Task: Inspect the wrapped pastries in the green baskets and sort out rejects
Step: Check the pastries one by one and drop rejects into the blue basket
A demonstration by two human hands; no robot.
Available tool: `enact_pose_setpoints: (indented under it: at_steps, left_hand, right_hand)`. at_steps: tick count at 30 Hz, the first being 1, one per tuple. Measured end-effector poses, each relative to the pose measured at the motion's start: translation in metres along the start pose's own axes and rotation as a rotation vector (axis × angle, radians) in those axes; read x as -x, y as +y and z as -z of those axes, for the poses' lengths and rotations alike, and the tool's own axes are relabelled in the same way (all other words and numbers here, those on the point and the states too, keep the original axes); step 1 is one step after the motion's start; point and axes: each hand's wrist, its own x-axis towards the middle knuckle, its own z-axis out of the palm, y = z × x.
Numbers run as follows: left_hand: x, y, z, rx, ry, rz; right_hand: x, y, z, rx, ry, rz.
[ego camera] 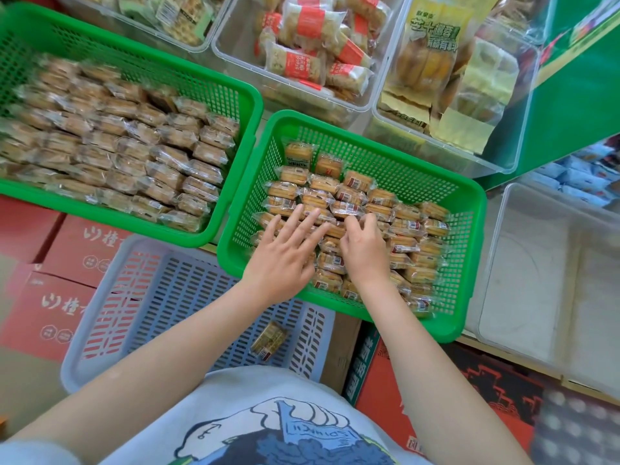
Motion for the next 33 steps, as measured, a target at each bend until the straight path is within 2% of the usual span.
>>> enact_pose_setpoints:
  at_steps: [2, 4, 8, 11, 14, 16, 18, 20, 22, 23, 26, 33]
  left_hand:
    - [-0.009, -0.001, 0.0, -0.016, -0.141, 0.012]
    - [-0.013, -0.002, -0.001, -0.042, -0.214, 0.044]
    - [-0.013, -0.004, -0.003, -0.037, -0.214, 0.048]
    - [-0.013, -0.004, -0.002, -0.031, -0.206, 0.045]
    - [-0.011, -0.002, 0.004, -0.041, -0.197, 0.04]
    - [-0.007, 0.006, 0.015, -0.006, -0.176, 0.039]
    - [-0.001, 0.022, 0.035, 0.258, -0.118, 0.082]
    - [0.009, 0.041, 0.064, 0.794, -0.085, 0.201]
    - [0.022, 0.059, 0.093, 1.366, -0.123, 0.302]
    - [0.028, 0.063, 0.101, 1.51, -0.118, 0.297]
    - [0.042, 0.07, 0.112, 1.534, -0.01, 0.196]
    - [0.063, 0.071, 0.117, 1.696, 0.033, 0.282]
  right_hand:
    - [0.004, -0.002, 0.004, -0.014, -0.033, 0.001]
    - [0.007, -0.006, 0.013, -0.098, -0.052, -0.028]
    - [0.015, -0.01, 0.045, -0.361, -0.06, -0.18]
    - [0.032, -0.01, 0.072, -0.544, 0.039, -0.277]
    - [0.05, -0.007, 0.094, -0.84, 0.119, -0.507]
    - [0.06, -0.008, 0.108, -1.136, 0.148, -0.675]
    - [0.069, -0.01, 0.119, -1.401, 0.162, -0.76]
    - [0.077, -0.013, 0.126, -1.529, 0.149, -0.79]
    - [0.086, -0.017, 0.129, -1.602, 0.132, -0.808]
    - [0.09, -0.019, 0.131, -1.622, 0.118, -0.806]
    - [0.099, -0.028, 0.134, -1.637, 0.066, -0.768]
    - [0.119, -0.038, 0.145, -1.752, 0.031, -0.683]
